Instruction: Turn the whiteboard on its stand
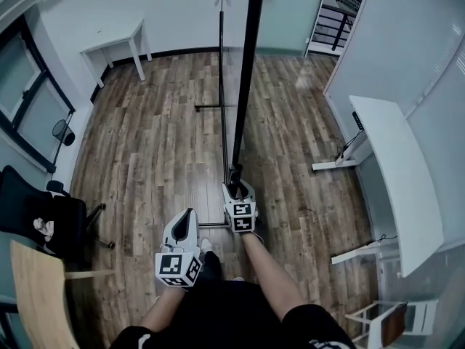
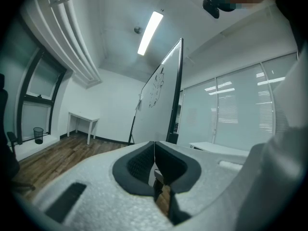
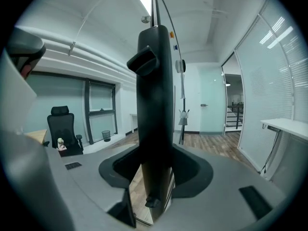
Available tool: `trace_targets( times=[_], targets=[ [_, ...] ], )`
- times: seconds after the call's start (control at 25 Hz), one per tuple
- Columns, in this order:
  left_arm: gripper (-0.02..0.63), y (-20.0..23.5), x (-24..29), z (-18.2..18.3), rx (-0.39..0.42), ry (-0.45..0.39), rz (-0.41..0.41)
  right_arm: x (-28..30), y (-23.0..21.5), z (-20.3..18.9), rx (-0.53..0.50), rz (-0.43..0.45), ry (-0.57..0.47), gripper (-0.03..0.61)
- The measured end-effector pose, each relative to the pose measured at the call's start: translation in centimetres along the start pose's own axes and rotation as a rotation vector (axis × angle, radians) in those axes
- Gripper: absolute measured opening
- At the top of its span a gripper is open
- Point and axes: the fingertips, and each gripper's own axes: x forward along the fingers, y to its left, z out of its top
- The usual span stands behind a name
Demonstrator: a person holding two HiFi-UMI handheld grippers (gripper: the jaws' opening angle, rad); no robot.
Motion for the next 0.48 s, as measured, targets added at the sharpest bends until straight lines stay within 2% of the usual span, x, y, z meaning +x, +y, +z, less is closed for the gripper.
trace_targets(
  times=[0.16,0.4,0.48],
  targets=[
    [0.018,-0.6,-0.5,0.4,0.014,-0.012,-0.001,-1.3,-0.4,-0.6,0.026,-0.003,0.016,0.184],
    [0.017,-0.5,-1.3,0.7,0.025,-0.023,0.006,-5.4,0.0,1.6,0.018,0.011,0.013,0.183],
    [0.018,-0.5,-1.6,0.7,0.025,-0.021,0.008,-7.2,0.1,2.3,0.027,0.019,0.010,0.153]
  ],
)
